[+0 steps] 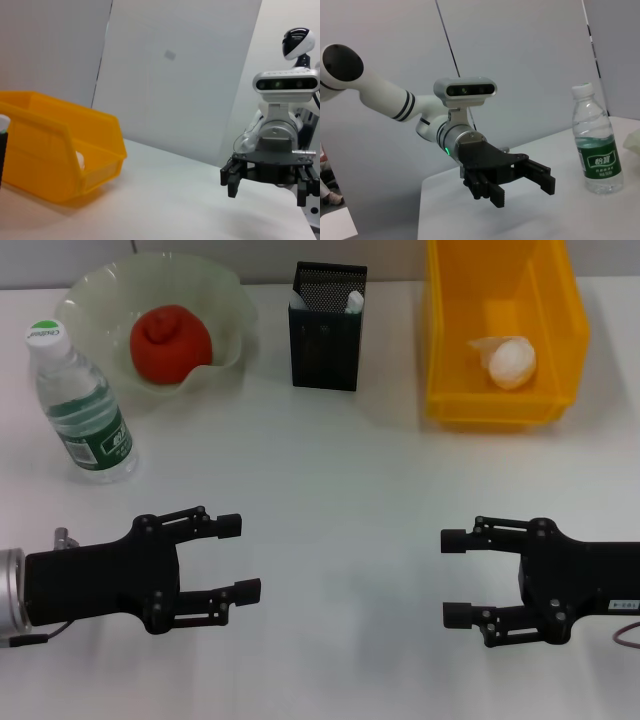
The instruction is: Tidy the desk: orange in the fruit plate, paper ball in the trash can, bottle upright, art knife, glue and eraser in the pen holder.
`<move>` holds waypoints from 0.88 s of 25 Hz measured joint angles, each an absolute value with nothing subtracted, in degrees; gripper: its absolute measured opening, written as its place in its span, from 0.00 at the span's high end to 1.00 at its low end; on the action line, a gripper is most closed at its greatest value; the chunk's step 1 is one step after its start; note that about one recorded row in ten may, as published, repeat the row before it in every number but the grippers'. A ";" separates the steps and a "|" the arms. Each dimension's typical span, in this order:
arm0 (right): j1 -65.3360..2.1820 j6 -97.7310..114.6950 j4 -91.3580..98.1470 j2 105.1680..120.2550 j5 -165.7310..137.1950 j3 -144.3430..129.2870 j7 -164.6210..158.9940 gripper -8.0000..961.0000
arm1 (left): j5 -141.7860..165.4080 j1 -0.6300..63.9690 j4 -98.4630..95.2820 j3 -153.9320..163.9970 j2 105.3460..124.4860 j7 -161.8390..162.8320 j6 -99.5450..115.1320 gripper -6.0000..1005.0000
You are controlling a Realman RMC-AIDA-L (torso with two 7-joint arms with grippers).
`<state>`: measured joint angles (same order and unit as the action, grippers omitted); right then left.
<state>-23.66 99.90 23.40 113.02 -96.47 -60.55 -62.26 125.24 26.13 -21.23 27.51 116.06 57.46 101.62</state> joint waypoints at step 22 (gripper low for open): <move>-25.70 97.43 23.37 114.15 -96.51 -60.38 -62.48 0.15 | 125.24 26.36 -22.15 27.78 115.61 58.10 101.43 0.19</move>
